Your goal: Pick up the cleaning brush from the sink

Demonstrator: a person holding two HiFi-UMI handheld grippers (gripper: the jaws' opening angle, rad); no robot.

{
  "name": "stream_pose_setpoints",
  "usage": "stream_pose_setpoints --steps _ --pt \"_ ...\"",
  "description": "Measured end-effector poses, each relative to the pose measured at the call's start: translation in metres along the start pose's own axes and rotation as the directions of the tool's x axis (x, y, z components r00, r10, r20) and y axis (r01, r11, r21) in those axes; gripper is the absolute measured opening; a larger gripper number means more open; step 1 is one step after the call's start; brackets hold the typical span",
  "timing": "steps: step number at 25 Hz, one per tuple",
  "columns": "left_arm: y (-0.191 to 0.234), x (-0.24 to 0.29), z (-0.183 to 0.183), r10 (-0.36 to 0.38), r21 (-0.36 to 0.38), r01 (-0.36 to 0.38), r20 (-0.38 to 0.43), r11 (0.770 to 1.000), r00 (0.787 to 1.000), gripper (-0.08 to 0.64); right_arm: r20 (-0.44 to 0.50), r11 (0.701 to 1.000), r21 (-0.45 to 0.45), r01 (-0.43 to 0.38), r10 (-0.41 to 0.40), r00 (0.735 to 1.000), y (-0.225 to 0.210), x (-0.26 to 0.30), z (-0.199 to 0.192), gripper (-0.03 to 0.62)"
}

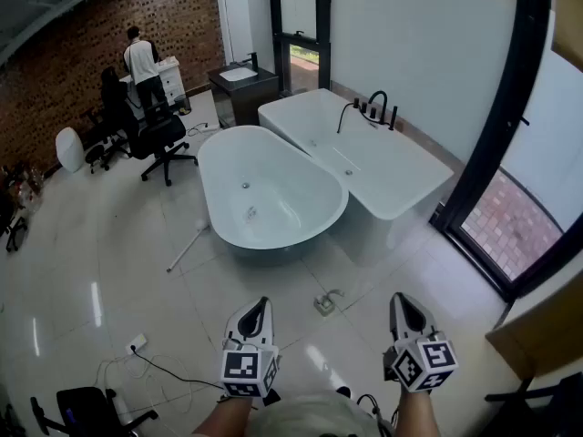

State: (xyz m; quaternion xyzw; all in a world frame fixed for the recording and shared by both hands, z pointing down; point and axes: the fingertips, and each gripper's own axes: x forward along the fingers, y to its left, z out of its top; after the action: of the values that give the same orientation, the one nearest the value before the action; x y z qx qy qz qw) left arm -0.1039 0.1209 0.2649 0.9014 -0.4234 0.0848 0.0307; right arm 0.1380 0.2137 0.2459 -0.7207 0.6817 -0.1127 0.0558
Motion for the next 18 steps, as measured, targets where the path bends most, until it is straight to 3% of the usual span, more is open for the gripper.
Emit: stream_pose_setpoints --steps 8,10,18 --pt "-0.05 0.01 0.0 0.026 0.009 -0.026 -0.001 1.0 1.0 0.043 -0.007 0.999 -0.006 -0.044 0.044 0.999 -0.046 -0.009 0.0 0.0" --pt "-0.064 0.014 -0.003 0.031 0.017 -0.031 -0.006 0.999 1.0 0.05 -0.018 0.997 -0.013 -0.071 0.07 0.997 -0.056 -0.01 -0.003 0.038" --pt "-0.104 0.04 -0.012 0.081 0.069 -0.078 -0.043 0.995 0.996 0.067 -0.074 0.986 -0.025 -0.167 0.165 0.984 -0.098 0.009 -0.017 0.06"
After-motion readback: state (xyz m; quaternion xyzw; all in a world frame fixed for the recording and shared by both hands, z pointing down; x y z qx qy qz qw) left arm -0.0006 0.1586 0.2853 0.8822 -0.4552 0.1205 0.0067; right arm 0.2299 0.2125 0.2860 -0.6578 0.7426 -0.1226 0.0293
